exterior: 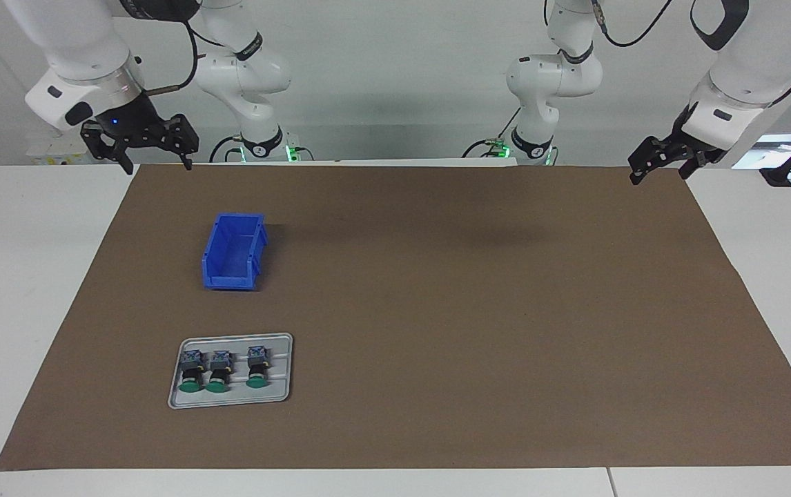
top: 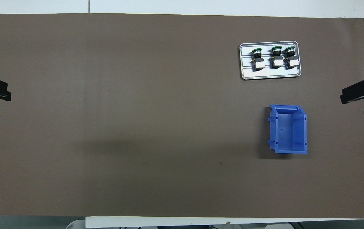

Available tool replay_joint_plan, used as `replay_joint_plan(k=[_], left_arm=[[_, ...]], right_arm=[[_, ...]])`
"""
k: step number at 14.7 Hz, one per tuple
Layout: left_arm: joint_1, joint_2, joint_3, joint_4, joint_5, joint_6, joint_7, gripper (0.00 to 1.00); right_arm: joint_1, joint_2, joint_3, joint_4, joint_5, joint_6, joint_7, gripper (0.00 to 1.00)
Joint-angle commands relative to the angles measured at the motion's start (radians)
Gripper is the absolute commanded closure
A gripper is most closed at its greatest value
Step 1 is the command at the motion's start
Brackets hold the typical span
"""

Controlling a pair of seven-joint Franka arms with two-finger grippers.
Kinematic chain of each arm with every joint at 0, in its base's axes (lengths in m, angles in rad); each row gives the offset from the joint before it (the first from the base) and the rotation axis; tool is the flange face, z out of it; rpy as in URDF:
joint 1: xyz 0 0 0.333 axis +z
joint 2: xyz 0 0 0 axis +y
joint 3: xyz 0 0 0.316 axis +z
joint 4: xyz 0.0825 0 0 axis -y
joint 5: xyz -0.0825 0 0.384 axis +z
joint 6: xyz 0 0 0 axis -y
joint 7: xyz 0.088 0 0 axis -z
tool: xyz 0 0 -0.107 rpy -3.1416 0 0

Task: Place and press button with both arms
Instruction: 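Reach the right gripper to the metal tray of buttons, then grasp a green button from the metal tray with the right gripper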

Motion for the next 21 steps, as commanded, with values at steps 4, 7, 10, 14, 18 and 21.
replay_joint_plan(k=[4, 7, 10, 14, 18, 21], left_arm=[[-0.005, -0.037, -0.001, -0.048, 0.016, 0.024, 0.014, 0.00], [-0.005, -0.041, -0.001, -0.062, 0.016, 0.027, 0.014, 0.00], [-0.005, -0.046, -0.001, -0.071, 0.016, 0.042, 0.015, 0.00], [-0.005, -0.046, -0.001, -0.076, 0.016, 0.044, 0.014, 0.00], [-0.005, -0.046, -0.003, -0.076, 0.016, 0.044, 0.012, 0.00], [-0.005, -0.046, -0.003, -0.076, 0.016, 0.044, 0.012, 0.00]], right_arm=[[-0.006, -0.025, 0.003, -0.031, 0.020, 0.013, 0.015, 0.00], [-0.026, -0.025, -0.001, -0.034, 0.020, 0.012, 0.012, 0.00], [0.007, -0.027, 0.006, -0.048, 0.040, 0.033, -0.022, 0.00], [0.085, 0.138, 0.008, -0.023, 0.055, 0.226, 0.054, 0.00], [0.149, 0.406, 0.008, 0.111, 0.078, 0.397, 0.130, 0.00], [0.154, 0.562, 0.009, 0.189, 0.078, 0.530, 0.149, 0.00]])
